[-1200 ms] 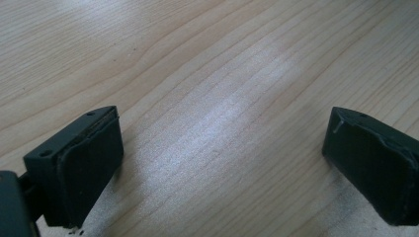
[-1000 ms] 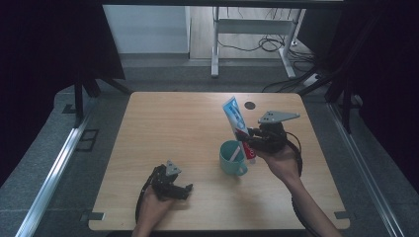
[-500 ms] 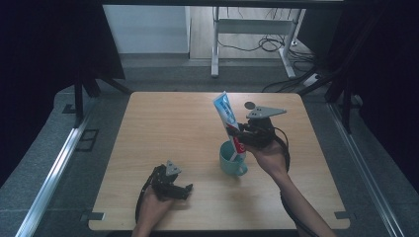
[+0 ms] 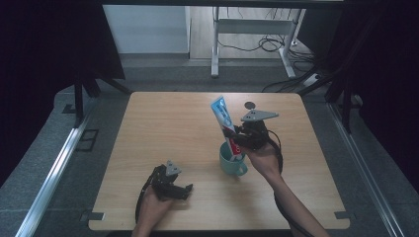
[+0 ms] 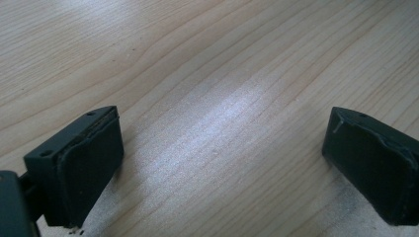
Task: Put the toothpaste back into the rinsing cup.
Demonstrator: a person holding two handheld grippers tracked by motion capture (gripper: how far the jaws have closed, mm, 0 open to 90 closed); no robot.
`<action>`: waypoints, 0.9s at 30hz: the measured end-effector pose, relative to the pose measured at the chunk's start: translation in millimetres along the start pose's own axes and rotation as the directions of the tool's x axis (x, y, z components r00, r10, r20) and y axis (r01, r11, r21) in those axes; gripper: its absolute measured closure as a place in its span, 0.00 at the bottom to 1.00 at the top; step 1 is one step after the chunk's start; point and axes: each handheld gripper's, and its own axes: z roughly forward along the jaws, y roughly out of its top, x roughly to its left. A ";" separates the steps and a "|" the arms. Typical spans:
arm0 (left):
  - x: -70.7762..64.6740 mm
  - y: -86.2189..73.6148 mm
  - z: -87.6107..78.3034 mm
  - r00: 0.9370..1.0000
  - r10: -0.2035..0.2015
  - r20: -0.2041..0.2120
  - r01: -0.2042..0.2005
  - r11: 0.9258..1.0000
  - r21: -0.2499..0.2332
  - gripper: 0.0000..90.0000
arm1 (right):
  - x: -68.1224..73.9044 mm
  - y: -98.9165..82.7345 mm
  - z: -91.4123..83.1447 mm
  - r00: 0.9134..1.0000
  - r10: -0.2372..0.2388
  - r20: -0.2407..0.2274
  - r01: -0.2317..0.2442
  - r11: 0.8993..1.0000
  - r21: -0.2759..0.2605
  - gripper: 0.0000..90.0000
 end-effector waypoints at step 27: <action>-0.1 0.0 -0.1 1.000 0.000 0.001 0.000 1.000 0.001 0.02 | 0.6 -41.9 27.2 1.000 0.017 0.004 -0.017 0.999 0.033 0.79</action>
